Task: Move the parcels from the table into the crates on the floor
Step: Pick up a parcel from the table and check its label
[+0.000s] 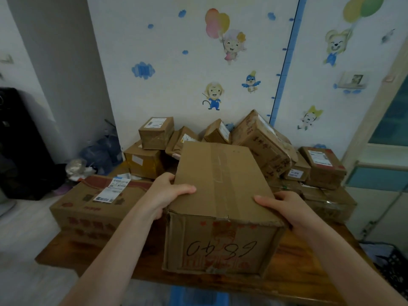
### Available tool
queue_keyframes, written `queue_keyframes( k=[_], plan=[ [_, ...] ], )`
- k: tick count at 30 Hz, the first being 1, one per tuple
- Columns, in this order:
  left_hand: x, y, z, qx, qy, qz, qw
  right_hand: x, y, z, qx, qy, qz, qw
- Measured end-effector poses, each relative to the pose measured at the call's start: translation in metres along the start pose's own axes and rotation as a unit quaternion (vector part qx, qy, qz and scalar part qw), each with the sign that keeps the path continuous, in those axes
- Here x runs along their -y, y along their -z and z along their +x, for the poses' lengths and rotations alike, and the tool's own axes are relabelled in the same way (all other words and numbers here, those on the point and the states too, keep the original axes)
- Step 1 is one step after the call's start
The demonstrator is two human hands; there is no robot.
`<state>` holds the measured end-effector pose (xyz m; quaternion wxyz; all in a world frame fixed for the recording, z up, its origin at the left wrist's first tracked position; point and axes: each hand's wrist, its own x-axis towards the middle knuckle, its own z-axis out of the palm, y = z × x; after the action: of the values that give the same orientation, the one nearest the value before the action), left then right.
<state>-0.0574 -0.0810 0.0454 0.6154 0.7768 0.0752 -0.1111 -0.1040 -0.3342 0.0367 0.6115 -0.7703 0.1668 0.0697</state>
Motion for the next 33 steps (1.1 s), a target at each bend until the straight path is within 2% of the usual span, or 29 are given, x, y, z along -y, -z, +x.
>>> queue_keyframes(
  k=[6, 10, 17, 23, 28, 33],
  plan=[
    [0.008, -0.022, -0.002, -0.013, -0.071, -0.046, 0.996, -0.012, 0.011, -0.008, -0.078, 0.030, 0.079, 0.993],
    [0.012, -0.040, -0.009, 0.016, -0.093, -0.055, 0.994, -0.015, 0.019, -0.011, -0.079, 0.030, 0.071, 0.994],
    [0.012, -0.054, -0.004, 0.018, -0.111, -0.002, 0.994, -0.037, 0.016, -0.003, -0.105, 0.044, 0.063, 0.991],
    [0.002, -0.049, 0.000, -0.023, -0.153, -0.031, 0.987, -0.040, 0.014, 0.001, -0.107, 0.090, 0.081, 0.987],
    [-0.005, -0.049, 0.004, -0.044, -0.189, 0.000, 0.981, -0.040, 0.012, 0.009, -0.131, 0.111, 0.095, 0.981],
    [-0.006, -0.053, 0.006, -0.031, -0.191, -0.050, 0.980, -0.031, 0.022, 0.017, -0.145, 0.109, 0.135, 0.974]
  ],
)
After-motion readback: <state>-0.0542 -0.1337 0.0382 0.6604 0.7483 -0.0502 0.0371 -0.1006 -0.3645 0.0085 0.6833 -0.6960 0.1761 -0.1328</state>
